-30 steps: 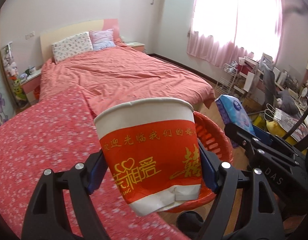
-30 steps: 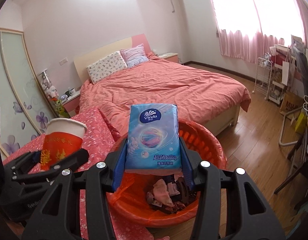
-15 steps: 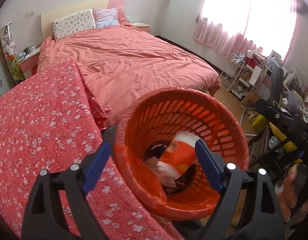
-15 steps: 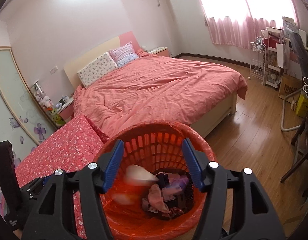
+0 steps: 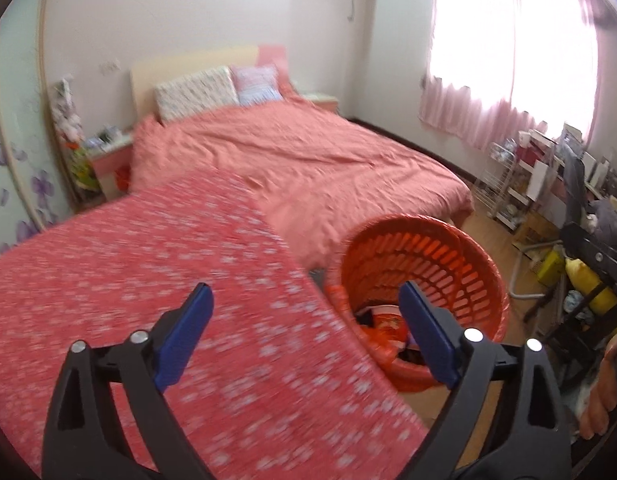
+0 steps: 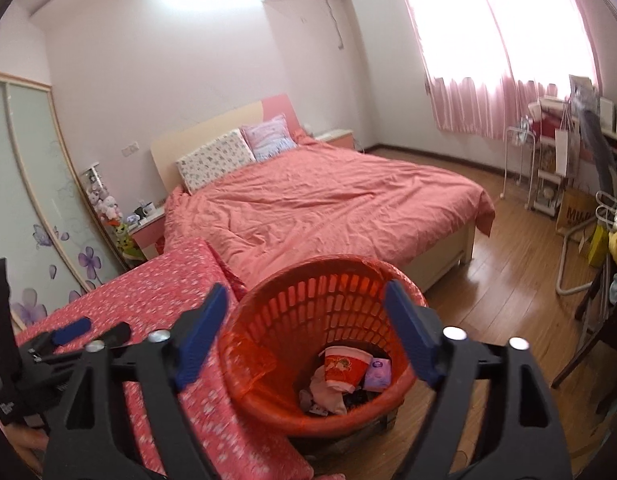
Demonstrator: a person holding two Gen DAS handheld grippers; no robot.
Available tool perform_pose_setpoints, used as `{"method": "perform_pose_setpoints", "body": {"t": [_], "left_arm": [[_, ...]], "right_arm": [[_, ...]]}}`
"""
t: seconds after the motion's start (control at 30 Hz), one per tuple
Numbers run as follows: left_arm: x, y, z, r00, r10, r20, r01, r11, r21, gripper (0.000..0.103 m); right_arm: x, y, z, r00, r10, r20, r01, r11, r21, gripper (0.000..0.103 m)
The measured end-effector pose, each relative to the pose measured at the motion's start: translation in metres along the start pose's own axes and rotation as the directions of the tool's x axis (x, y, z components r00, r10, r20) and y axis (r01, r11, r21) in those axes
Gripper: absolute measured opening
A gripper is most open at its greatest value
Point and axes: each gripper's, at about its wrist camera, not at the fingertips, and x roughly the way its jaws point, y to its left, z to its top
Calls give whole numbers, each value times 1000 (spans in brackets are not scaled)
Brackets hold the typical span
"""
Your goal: Collect trash
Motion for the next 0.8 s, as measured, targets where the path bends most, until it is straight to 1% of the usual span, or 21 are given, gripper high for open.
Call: {"method": "perform_pose_setpoints", "body": {"t": [0.07,0.1,0.2,0.27,0.3,0.37,0.4,0.5,0.67,0.8], "left_arm": [[-32,12,-13,998,51,48,-51,999,-5,97],[-41,16,-18,996,65,60,-65,998,-7,99],[-80,31,-39,987,120,107,-117,993,-32,99],[-106,41,-55,979,152,134,-145,988,-62,99],[-113,44,-60,976,164,143,-155,985,-71,99],[-130,50,-76,966,204,160,-191,977,-92,99],[-140,53,-86,959,228,169,-213,972,-103,99],[-156,57,-107,947,274,166,-254,959,-129,99],[-172,61,-135,933,325,156,-301,940,-158,99],[-178,64,-147,932,336,134,-311,933,-178,99]], "right_arm": [[-17,10,-10,1000,8,21,-7,1000,-15,92],[-28,16,-17,999,5,31,-4,1000,-29,94],[-47,31,-26,998,-10,63,14,998,-65,100],[-62,43,-35,994,-38,102,48,994,-95,101],[-72,51,-42,990,-65,128,80,990,-118,101],[-80,61,-52,981,-114,158,139,978,-157,101],[-85,66,-59,977,-126,170,156,972,-177,101],[-89,74,-75,976,-135,169,169,963,-208,101],[-93,79,-95,978,-152,140,178,964,-196,101],[-96,84,-102,979,-178,104,196,959,-205,101]]}}
